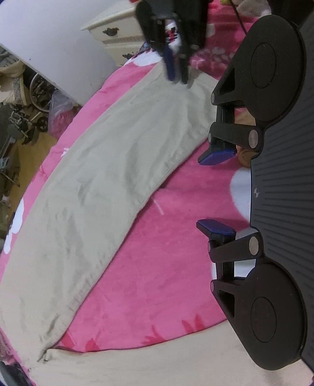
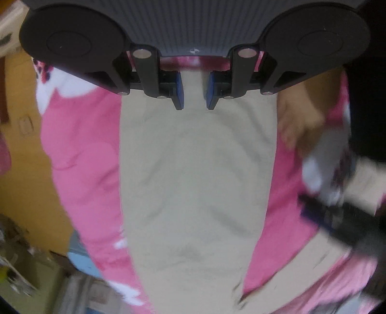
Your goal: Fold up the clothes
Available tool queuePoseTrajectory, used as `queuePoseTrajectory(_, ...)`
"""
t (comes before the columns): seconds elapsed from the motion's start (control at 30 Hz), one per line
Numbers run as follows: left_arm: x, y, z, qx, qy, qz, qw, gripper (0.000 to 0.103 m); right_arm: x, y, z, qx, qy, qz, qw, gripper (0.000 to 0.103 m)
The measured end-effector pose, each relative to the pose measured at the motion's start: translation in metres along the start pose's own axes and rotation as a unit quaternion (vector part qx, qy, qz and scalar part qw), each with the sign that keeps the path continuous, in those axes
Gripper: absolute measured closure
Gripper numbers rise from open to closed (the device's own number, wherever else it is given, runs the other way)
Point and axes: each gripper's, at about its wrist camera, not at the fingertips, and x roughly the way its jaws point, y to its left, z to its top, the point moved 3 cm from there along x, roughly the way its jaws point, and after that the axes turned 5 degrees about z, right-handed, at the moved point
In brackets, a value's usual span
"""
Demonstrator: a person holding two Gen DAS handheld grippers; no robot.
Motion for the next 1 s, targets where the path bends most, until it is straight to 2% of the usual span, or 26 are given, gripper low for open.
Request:
queuePoseTrajectory(0.13, -0.011, 0.006, 0.002, -0.017, -0.015, 0.007, 0.9997, 0.054, -0.012, -0.003, 0.052, 0.066, -0.073, 0.045, 0.994, 0.079)
queuePoseTrajectory(0.2, -0.018, 0.011, 0.004, -0.027, -0.026, 0.012, 0.9992, 0.054, -0.011, -0.002, 0.074, 0.076, -0.096, 0.061, 0.991, 0.077)
queuePoseTrajectory(0.33, -0.027, 0.023, 0.009, -0.05, -0.044, 0.023, 0.9975, 0.053, 0.006, 0.0, 0.112, 0.063, -0.104, 0.044, 0.992, 0.077)
queuePoseTrajectory(0.4, -0.026, 0.029, 0.013, -0.06, -0.047, 0.026, 0.9967, 0.053, 0.013, -0.003, 0.125, 0.08, -0.099, 0.045, 0.991, 0.077)
queuePoseTrajectory(0.53, -0.02, 0.035, 0.016, -0.077, -0.044, 0.019, 0.9959, 0.053, 0.019, -0.001, 0.137, 0.121, -0.107, 0.069, 0.984, 0.077)
queuePoseTrajectory(0.67, -0.013, 0.044, 0.017, -0.095, -0.034, 0.022, 0.9947, 0.053, 0.026, 0.013, 0.147, 0.128, -0.109, 0.086, 0.982, 0.072)
queuePoseTrajectory(0.73, -0.012, 0.05, 0.017, -0.105, -0.035, 0.03, 0.9934, 0.053, 0.03, 0.02, 0.153, 0.126, -0.111, 0.089, 0.982, 0.072)
queuePoseTrajectory(0.87, -0.026, 0.07, 0.015, -0.127, -0.057, 0.055, 0.9887, 0.053, 0.028, 0.027, 0.164, 0.16, -0.131, 0.114, 0.972, 0.071)
queuePoseTrajectory(1.0, -0.053, 0.103, 0.01, -0.162, -0.086, 0.098, 0.9781, 0.053, 0.026, 0.035, 0.176, 0.185, -0.147, 0.142, 0.961, 0.067)
